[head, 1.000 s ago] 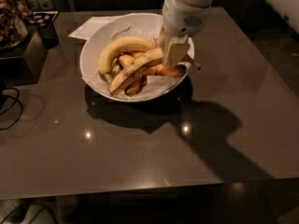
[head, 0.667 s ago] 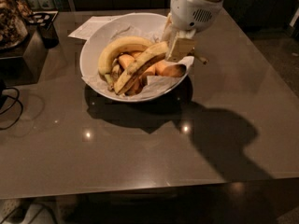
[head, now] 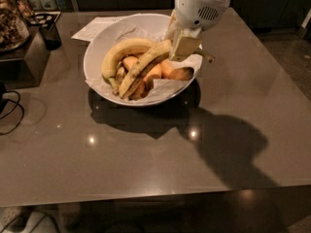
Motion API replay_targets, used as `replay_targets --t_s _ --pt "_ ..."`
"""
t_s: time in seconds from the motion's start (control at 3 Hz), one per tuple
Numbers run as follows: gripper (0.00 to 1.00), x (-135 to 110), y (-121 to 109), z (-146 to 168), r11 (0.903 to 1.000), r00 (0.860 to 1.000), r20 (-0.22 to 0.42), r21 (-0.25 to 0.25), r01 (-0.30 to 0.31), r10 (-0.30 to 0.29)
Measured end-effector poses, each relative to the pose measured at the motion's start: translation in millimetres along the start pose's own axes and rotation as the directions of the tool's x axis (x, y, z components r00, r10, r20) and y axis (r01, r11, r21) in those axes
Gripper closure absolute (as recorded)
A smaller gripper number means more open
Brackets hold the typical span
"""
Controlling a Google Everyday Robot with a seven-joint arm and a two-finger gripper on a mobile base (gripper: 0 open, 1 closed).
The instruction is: Pick banana from white bowl
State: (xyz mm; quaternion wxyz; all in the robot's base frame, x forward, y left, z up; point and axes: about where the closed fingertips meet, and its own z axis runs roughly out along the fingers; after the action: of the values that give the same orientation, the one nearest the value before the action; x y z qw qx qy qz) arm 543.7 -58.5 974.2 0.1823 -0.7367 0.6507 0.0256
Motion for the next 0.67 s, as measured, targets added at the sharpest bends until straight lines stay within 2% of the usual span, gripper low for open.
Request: replay_targets --t_s 0.33,0.67 --pt "1.00 -28.5 9.6 -32.6 0.9980 1.000 0.026 0.063 -0.010 0.009" --pt "1.00 -28.7 9.7 -33.3 0.9979 1.000 0.026 0.065 -0.011 0.009"
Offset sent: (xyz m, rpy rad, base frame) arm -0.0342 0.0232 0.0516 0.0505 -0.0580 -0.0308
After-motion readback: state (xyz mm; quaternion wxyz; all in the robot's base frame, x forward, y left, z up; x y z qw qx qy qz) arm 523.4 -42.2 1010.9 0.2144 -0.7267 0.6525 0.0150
